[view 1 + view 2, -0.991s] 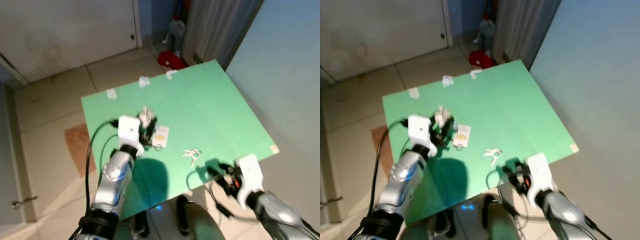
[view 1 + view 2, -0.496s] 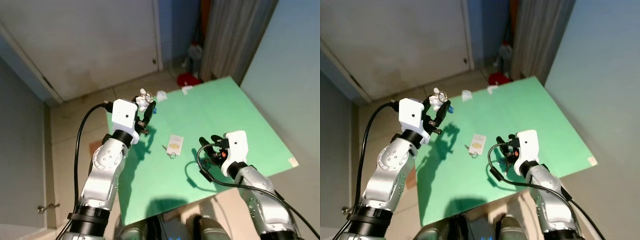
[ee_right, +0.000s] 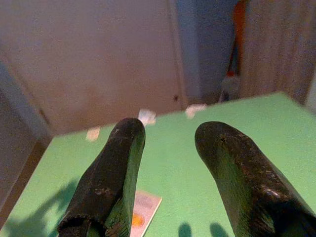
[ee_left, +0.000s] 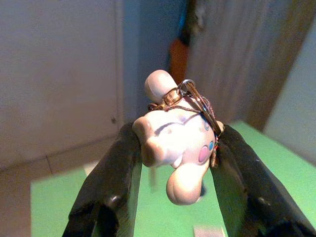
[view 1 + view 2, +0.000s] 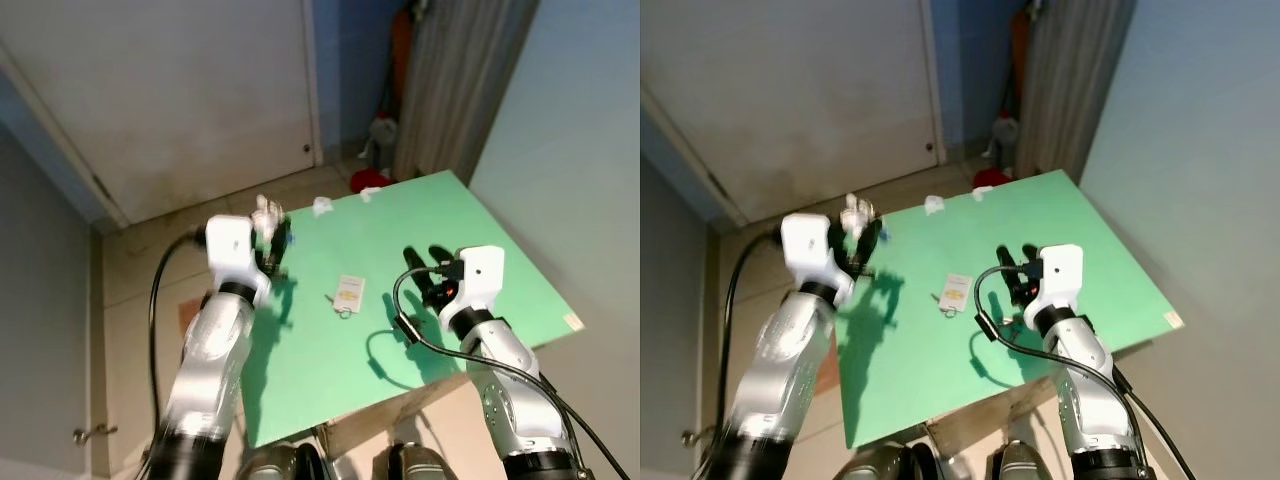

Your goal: Hang keys on a hook

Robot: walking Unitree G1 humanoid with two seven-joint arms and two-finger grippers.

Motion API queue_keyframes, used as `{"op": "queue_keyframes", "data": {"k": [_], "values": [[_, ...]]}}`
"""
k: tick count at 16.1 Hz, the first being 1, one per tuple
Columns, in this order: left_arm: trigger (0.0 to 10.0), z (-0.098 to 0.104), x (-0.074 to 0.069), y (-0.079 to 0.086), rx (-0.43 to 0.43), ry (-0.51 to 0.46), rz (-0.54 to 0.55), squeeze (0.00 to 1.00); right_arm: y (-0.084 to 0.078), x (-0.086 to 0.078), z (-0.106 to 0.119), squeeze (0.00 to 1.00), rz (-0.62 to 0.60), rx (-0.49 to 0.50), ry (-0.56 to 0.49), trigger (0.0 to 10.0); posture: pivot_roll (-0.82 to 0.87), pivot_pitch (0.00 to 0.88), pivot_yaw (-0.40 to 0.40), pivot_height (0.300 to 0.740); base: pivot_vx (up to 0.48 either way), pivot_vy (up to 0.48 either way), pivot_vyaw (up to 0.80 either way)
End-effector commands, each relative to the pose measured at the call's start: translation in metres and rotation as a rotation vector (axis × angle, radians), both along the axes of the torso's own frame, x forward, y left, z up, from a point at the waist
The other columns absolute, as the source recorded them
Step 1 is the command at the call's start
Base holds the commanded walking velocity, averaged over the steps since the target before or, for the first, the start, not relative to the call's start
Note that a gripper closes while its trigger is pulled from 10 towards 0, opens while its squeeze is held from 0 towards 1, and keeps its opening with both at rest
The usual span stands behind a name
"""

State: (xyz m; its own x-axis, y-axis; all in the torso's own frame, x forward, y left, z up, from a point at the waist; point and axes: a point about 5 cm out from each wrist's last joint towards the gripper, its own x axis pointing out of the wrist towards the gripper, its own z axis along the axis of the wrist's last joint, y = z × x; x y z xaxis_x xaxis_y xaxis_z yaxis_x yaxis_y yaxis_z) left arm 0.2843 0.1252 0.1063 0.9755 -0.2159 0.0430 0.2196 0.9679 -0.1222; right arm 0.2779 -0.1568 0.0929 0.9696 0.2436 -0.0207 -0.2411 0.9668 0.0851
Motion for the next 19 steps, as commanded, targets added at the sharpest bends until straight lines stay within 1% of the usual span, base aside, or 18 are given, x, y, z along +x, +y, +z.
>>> {"op": "queue_keyframes", "data": {"k": [1, 2, 3, 4, 6, 7, 8, 9, 10, 12, 13, 14, 16, 19], "values": [[0.0, 0.000, -0.007, 0.005, 0.011, -0.015, -0.023, 0.00, -0.005, -0.002, 0.007, 0.00, -0.019, -0.006, -0.045, 10.0, -0.25, 0.042, 0.124, 0.740, 0.000, 0.000, 0.00], [0.0, -0.015, -0.030, 0.012, 0.077, 0.009, -0.073, 0.00, -0.014, -0.010, 0.004, 0.00, -0.034, -0.053, -0.054, 10.0, -0.26, 0.043, 0.125, 0.740, 0.000, 0.000, 0.00], [0.0, -0.025, -0.048, 0.017, 0.151, 0.025, -0.110, 0.00, -0.025, -0.018, -0.003, 0.00, -0.064, -0.065, -0.033, 10.0, -0.25, 0.046, 0.122, 0.740, 0.000, 0.000, 0.00], [0.0, -0.031, -0.056, 0.022, 0.194, 0.038, -0.103, 0.00, -0.033, -0.025, -0.009, 0.00, -0.084, -0.072, -0.019, 10.0, -0.24, 0.047, 0.119, 0.740, 0.000, 0.000, 0.00], [0.0, -0.037, -0.061, 0.024, 0.187, 0.054, -0.080, 0.00, -0.038, -0.033, -0.016, 0.00, -0.098, -0.067, -0.013, 10.0, -0.24, 0.043, 0.116, 0.740, 0.000, 0.000, 0.00], [0.0, -0.037, -0.061, 0.024, 0.172, 0.049, -0.065, 0.00, -0.039, -0.034, -0.020, 0.00, -0.100, -0.061, -0.005, 10.0, -0.23, 0.040, 0.114, 0.740, 0.000, 0.000, 0.00], [0.0, -0.036, -0.057, 0.021, 0.129, 0.048, -0.039, 0.00, -0.037, -0.033, -0.021, 0.00, -0.100, -0.052, 0.000, 10.0, -0.23, 0.036, 0.113, 0.740, 0.000, 0.000, 0.00], [0.0, -0.035, -0.054, 0.020, 0.115, 0.048, -0.033, 0.00, -0.035, -0.031, -0.021, 0.00, -0.100, -0.047, -0.001, 10.0, -0.23, 0.035, 0.112, 0.740, 0.000, 0.000, 0.00], [0.0, -0.032, -0.048, 0.016, 0.090, 0.038, -0.033, 0.00, -0.033, -0.029, -0.020, 0.00, -0.095, -0.039, -0.009, 10.0, -0.23, 0.035, 0.114, 0.740, 0.000, 0.000, 0.00], [0.0, -0.031, -0.044, 0.013, 0.076, 0.036, -0.051, 0.00, -0.030, -0.029, -0.021, 0.00, -0.084, -0.035, -0.009, 10.0, -0.24, 0.035, 0.119, 0.740, 0.000, 0.000, 0.00], [0.0, -0.030, -0.043, 0.012, 0.082, 0.032, -0.056, 0.00, -0.029, -0.030, -0.022, 0.00, -0.079, -0.034, -0.009, 10.0, -0.24, 0.034, 0.120, 0.740, 0.000, 0.000, 0.00], [0.0, -0.028, -0.038, 0.010, 0.099, 0.019, -0.059, 0.00, -0.024, -0.031, -0.024, 0.00, -0.058, -0.031, 0.001, 10.0, -0.25, 0.038, 0.125, 0.740, 0.000, 0.000, 0.00], [0.0, -0.027, -0.034, 0.008, 0.102, 0.011, -0.064, 0.00, -0.020, -0.033, -0.027, 0.00, -0.042, -0.019, 0.013, 10.0, -0.25, 0.041, 0.126, 0.740, 0.000, 0.000, 0.00], [0.0, -0.017, -0.024, 0.004, 0.091, -0.009, -0.073, 0.00, -0.016, -0.033, -0.029, 0.00, -0.038, -0.006, 0.024, 10.0, -0.25, 0.040, 0.127, 0.740, 0.000, 0.000, 0.00]]}}
